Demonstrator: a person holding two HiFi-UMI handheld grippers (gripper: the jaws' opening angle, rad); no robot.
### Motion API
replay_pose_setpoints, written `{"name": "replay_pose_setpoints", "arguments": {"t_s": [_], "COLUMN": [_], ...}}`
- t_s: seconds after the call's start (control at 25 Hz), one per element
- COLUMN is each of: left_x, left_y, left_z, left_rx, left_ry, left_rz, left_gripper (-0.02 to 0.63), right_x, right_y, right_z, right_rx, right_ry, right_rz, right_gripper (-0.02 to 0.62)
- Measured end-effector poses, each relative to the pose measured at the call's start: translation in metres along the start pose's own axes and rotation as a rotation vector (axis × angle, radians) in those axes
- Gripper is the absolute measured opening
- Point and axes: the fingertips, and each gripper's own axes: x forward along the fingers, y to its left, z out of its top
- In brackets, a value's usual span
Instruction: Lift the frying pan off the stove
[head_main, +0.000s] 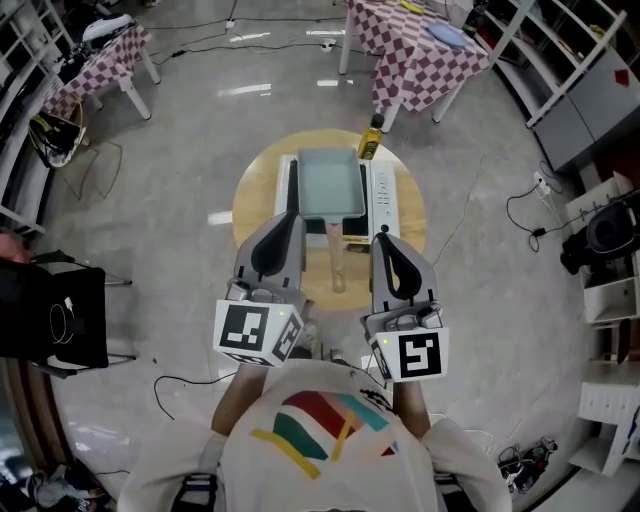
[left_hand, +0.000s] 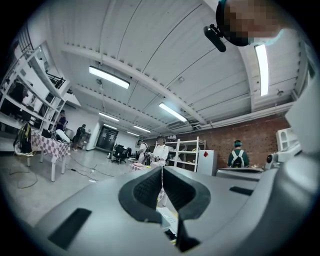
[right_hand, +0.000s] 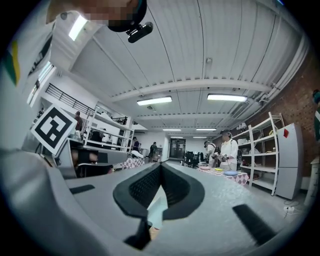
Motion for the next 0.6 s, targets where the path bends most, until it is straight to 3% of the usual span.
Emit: {"name": "replay_pose_setpoints", "arguments": {"t_s": [0.32, 0.6], "left_x": [0.019, 0.038], "left_y": [0.029, 0.031], "left_z": [-0.001, -0.016], "left_rx": [-0.025, -0.027], "left_ry": [-0.011, -0.002], "left_rz": [-0.04, -0.022], "left_gripper": [0.006, 0.006], "right_x": [0.022, 0.038], "right_y": [-0.004, -0.017], "right_z": [-0.006, -0.015], "right_rx": [0.031, 0.025], "right_ry": [0.01, 0.01], "right_rz": [-0.065, -0.035], "right_gripper": [-0.002, -0.002]}}
